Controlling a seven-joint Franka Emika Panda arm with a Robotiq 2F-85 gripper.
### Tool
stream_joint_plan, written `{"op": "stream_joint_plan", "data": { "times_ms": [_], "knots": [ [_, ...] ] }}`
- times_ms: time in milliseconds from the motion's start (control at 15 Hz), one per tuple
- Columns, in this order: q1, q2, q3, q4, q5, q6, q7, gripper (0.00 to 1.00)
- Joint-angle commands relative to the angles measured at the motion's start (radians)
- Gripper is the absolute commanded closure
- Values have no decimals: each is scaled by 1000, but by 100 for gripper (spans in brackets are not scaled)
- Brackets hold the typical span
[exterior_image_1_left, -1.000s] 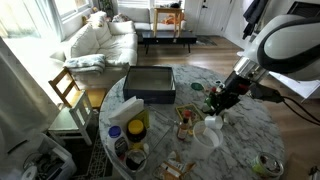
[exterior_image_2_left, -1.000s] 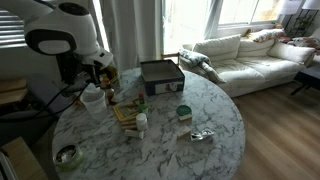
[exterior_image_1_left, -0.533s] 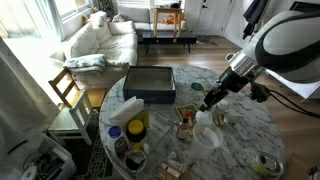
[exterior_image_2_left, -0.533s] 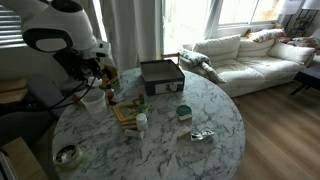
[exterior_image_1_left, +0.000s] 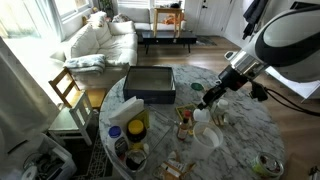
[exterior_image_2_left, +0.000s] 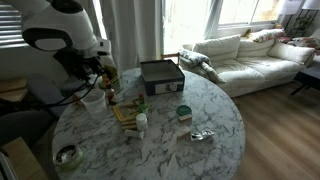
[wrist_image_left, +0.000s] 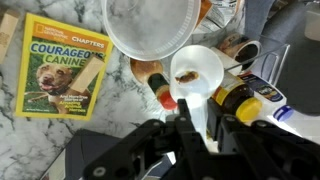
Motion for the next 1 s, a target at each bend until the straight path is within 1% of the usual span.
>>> {"op": "stream_joint_plan", "data": {
  "times_ms": [0, 267, 333, 467, 533, 600, 733, 867, 933],
  "knots": [
    [34, -34, -57, -37, 179, -11, -265, 94],
    [14, -42, -65, -68, 297, -50, -519, 94],
    [16, -44, -66, -78, 341, -50, -596, 94],
    [10, -46, -53, -101, 386, -38, -711, 94],
    [-2, -33, -25, -106, 390, 45, -666, 94],
    [-13, -14, -27, -68, 354, -16, -633, 78],
    [-13, -14, -21, -80, 363, 18, -639, 78],
    [-13, -14, -18, -81, 364, 23, -638, 78],
    [-13, -14, -18, -81, 364, 24, -638, 94]
  ]
}}
